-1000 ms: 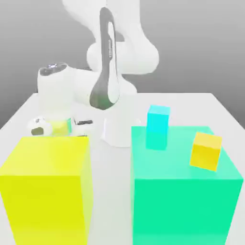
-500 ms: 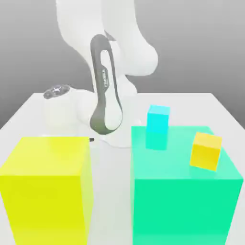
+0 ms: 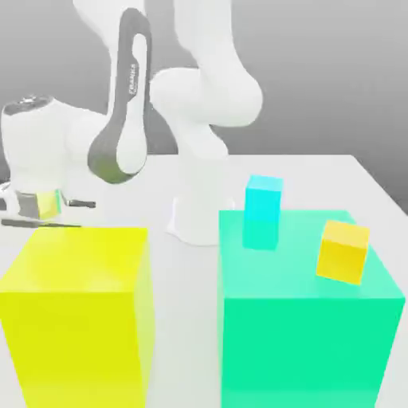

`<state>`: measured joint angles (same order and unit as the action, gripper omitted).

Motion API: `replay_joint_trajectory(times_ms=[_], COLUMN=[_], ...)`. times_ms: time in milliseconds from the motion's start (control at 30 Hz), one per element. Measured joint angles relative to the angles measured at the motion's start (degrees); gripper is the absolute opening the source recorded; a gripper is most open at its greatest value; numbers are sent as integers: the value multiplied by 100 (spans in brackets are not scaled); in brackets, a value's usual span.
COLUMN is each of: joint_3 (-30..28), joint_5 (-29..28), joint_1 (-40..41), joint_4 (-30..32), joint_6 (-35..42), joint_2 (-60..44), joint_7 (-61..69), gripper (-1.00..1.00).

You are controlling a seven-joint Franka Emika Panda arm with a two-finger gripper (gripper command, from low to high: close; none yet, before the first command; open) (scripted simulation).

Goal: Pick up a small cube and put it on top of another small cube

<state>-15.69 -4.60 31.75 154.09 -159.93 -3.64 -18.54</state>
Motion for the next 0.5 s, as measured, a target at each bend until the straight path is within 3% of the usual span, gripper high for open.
replay_joint_trajectory(times_ms=[200,367,500], joint_3=[-456,-286,-95], joint_5=[27,489,1065], joint_1=[255,-92,-35], joint_4=[-891,-642,-602], joint_6=[475,894,377], joint_2=[-358,76,-489], joint_7=[-1369,-2707,-2619], gripper=[-100,-100,-100])
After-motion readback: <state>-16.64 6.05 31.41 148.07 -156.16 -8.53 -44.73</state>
